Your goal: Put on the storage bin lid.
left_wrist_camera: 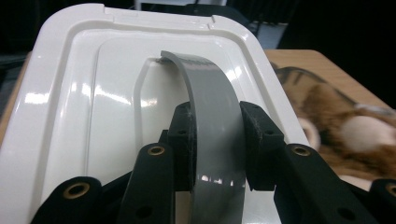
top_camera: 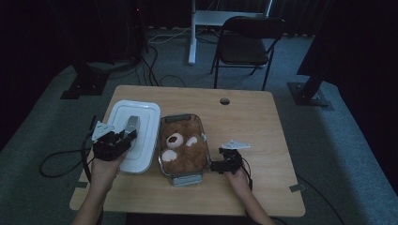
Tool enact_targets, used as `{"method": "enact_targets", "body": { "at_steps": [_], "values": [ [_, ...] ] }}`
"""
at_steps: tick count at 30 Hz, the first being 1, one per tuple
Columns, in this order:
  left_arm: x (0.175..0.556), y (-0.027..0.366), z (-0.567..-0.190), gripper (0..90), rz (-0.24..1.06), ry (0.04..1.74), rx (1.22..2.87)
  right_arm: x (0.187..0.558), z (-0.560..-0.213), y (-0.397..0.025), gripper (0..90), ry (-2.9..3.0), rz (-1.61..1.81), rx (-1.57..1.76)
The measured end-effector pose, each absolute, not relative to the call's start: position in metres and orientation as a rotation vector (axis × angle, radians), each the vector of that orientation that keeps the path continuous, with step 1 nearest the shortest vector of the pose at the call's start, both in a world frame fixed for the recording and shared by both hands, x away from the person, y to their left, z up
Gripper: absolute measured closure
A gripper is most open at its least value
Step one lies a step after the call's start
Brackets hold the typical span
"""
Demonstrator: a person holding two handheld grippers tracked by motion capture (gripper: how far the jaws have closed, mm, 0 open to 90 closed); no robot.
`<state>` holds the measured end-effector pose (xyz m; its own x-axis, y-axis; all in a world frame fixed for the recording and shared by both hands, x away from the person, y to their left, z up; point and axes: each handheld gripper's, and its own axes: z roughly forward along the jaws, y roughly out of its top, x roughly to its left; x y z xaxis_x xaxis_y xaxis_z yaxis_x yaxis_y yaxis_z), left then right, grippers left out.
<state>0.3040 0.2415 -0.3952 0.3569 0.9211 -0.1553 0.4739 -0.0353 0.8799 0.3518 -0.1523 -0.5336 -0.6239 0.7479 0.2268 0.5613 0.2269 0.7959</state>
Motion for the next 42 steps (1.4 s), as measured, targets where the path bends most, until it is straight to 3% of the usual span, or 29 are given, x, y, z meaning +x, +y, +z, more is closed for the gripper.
{"method": "enact_targets", "body": {
  "at_steps": [21,34,42],
  "values": [
    [0.309,0.185,-0.394,68.7,0.49,1.131,1.778,0.348,-0.539,-0.091,12.1,2.369,1.327,1.146],
    [0.316,0.152,-0.391,68.8,0.411,1.11,1.782,0.352,-0.54,-0.122,12.1,2.227,1.274,1.277],
    [0.323,0.147,-0.402,68.8,0.435,1.171,1.797,0.351,-0.541,-0.121,12.1,2.23,1.253,1.276]
  ]
}}
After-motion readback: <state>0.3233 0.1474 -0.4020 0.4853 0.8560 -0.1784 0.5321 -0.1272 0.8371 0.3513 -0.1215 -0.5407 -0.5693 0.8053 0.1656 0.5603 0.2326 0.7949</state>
